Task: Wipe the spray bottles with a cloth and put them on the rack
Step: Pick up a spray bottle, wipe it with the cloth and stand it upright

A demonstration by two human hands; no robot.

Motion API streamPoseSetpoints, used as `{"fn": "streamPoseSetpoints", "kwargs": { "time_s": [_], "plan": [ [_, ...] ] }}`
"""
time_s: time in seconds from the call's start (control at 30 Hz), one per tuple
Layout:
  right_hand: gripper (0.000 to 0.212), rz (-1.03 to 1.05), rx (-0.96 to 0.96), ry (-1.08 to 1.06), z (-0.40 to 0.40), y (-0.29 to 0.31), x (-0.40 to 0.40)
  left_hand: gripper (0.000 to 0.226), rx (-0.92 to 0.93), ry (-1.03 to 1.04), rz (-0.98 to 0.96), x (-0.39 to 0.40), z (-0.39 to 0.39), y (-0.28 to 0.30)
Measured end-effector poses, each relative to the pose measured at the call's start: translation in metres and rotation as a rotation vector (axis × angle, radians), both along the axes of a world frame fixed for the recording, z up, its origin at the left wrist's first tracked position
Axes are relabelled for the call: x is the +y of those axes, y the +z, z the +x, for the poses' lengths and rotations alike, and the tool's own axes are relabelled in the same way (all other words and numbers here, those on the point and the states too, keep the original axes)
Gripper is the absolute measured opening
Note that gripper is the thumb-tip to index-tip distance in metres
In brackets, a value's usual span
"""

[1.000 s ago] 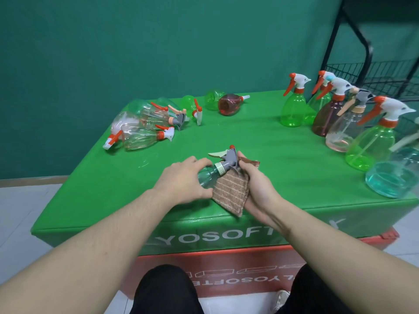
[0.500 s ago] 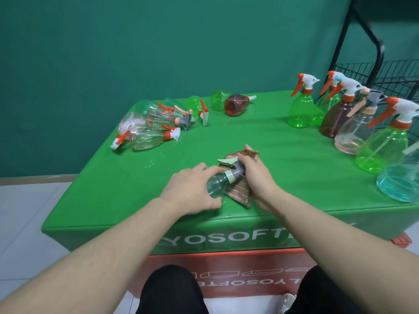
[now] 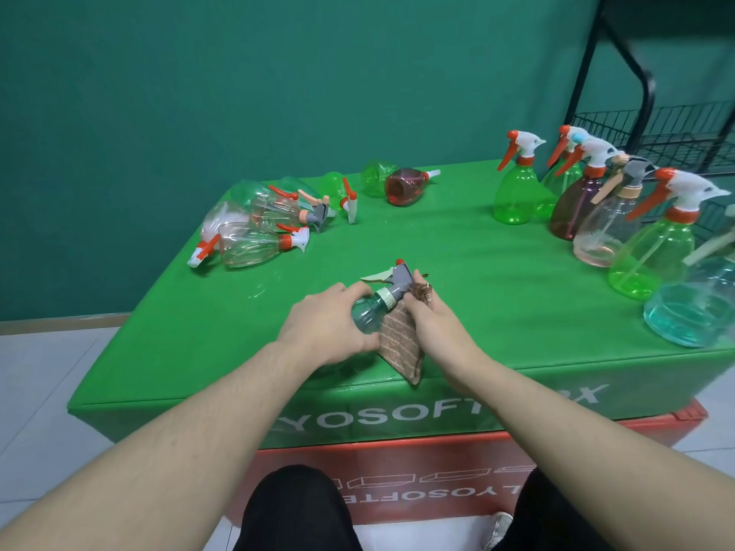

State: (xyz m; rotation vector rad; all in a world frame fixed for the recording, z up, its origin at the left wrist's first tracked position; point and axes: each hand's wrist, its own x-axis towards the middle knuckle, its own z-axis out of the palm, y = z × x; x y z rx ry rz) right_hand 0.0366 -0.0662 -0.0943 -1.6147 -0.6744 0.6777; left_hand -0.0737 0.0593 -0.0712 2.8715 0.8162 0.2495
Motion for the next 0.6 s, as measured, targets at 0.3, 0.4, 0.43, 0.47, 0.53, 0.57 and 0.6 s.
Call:
{"fn": "streamPoseSetpoints", "kwargs": {
  "time_s": [0.3,0.4,0.43,0.47,0.53,0.57,0.6],
  "plan": [
    [0.056,0.011,-0.024,-0.082,0.014,0.018,-0.017,0.071,0.035,-0.094,0.064,-0.003,-0.013,0.003],
    [0.056,-0.025,-0.146,-0.089,0.022,0.025,-0.011,0.071,0.030,-0.108,0.090,-0.003,-0.014,0.000],
    [0.056,-0.039,-0.184,-0.078,0.023,0.026,-0.007,0.071,0.031,-0.115,0.095,-0.004,-0.013,0.000],
    [0.057,-0.057,-0.230,-0.064,0.023,0.027,-0.003,0.071,0.035,-0.123,0.101,-0.004,-0.011,-0.001],
    [0.059,-0.075,-0.302,-0.038,0.026,0.025,0.005,0.072,0.037,-0.131,0.115,-0.003,-0.010,-0.003],
    [0.060,-0.082,-0.306,-0.033,0.026,0.023,0.009,0.072,0.033,-0.127,0.120,-0.002,-0.010,-0.004],
    [0.062,-0.093,-0.297,-0.035,0.025,0.021,0.012,0.072,0.028,-0.120,0.122,-0.002,-0.011,-0.005]
  ]
}}
